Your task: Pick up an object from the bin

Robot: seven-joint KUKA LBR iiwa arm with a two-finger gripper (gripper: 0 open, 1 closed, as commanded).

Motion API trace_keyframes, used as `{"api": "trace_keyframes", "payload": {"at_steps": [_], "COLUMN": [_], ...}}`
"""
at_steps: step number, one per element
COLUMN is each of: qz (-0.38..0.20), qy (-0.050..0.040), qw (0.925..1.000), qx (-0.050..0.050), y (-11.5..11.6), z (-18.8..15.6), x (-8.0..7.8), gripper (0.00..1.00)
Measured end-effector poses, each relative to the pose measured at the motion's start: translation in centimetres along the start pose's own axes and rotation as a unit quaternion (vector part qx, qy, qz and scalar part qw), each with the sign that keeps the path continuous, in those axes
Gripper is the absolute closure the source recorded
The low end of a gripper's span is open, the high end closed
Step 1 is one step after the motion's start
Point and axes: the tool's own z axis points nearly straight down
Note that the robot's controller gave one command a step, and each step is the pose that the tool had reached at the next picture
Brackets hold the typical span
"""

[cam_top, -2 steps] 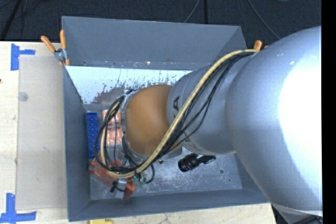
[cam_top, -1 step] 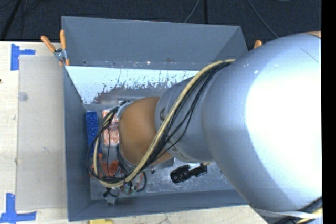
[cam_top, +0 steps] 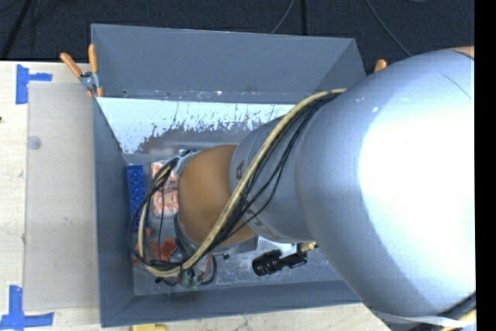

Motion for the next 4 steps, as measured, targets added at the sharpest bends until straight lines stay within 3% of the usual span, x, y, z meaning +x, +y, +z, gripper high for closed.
{"api": "trace_keyframes", "payload": {"at_steps": [3,4], "qz": [0.007,0.007], "qy": [0.0046,0.0042], "qw": [1.0,1.0], "qx": [0.005,0.004], "y": [-0.3,-0.3], "z": [-1.7,-7.3], "x": [0.3,0.2], "gripper": [1.0,1.0]}}
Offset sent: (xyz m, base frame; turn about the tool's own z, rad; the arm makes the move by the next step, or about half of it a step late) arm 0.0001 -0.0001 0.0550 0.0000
